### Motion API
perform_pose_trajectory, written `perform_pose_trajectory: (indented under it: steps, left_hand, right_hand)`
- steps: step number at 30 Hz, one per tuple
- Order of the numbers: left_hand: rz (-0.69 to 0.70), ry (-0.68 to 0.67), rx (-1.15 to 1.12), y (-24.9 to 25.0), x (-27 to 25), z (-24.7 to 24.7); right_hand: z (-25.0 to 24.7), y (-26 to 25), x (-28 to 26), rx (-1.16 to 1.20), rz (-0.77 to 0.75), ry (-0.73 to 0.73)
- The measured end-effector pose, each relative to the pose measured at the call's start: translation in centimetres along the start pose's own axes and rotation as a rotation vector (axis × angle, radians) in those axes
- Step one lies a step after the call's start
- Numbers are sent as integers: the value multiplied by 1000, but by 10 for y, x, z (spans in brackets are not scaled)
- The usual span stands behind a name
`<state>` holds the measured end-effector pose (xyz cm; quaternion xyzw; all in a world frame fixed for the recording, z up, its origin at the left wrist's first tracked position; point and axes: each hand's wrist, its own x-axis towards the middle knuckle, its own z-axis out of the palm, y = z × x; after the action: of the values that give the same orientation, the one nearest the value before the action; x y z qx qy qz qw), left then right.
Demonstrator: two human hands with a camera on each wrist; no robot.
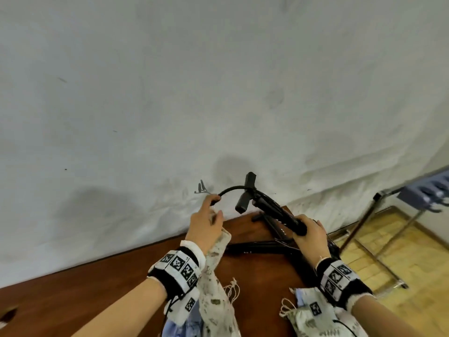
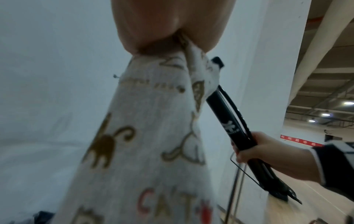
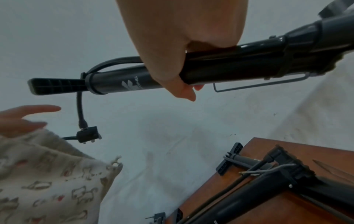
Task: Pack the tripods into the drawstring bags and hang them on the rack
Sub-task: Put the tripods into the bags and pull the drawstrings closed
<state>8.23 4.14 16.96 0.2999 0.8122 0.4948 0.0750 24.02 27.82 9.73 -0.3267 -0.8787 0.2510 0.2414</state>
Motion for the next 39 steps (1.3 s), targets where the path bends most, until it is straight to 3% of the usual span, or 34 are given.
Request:
perform_pose_trajectory:
  steps: [2, 7, 10, 16, 21, 30, 35, 39]
  left_hand:
    - [20, -32, 88, 6, 8, -10]
    - [25, -276, 365, 14, 11, -3]
    - [-84, -329, 239, 20, -3, 15]
    - [-125, -459, -20, 44, -15, 25]
    - [-139, -650, -66, 61, -21, 21]
    - [-148, -616, -108, 54, -23, 20]
    - [-136, -648, -73, 54, -22, 19]
    - [-123, -679, -108, 59, -24, 14]
  right_hand:
    - [-11, -2, -5, 32, 7, -9]
    - [-27, -12, -24, 142, 3, -73]
    - [-30, -32, -38, 158, 2, -139]
    - [-29, -73, -47, 211, -112, -321]
    - [-27, -86, -56, 505, -105, -405]
    - [-22, -104, -63, 721, -23, -349]
    - [-25, -108, -60, 642, -36, -433]
    - [-24, -114, -62, 625, -64, -354]
